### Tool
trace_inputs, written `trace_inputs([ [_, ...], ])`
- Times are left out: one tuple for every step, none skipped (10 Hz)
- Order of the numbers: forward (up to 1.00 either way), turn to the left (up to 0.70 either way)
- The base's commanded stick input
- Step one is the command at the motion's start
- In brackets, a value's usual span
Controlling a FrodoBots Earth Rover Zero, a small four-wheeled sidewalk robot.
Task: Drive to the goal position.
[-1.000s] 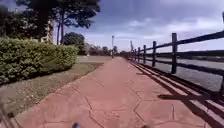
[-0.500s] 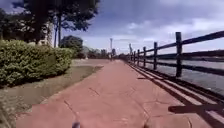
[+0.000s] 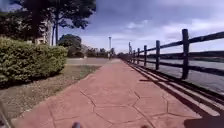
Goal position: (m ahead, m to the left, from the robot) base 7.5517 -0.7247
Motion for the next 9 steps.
trace_inputs([
  [0.70, 0.00],
  [0.70, 0.00],
  [0.70, 0.00],
  [0.70, 0.00],
  [0.70, 0.00],
  [0.70, 0.00],
  [0.70, 0.00],
  [0.70, 0.00],
  [0.70, 0.00],
])
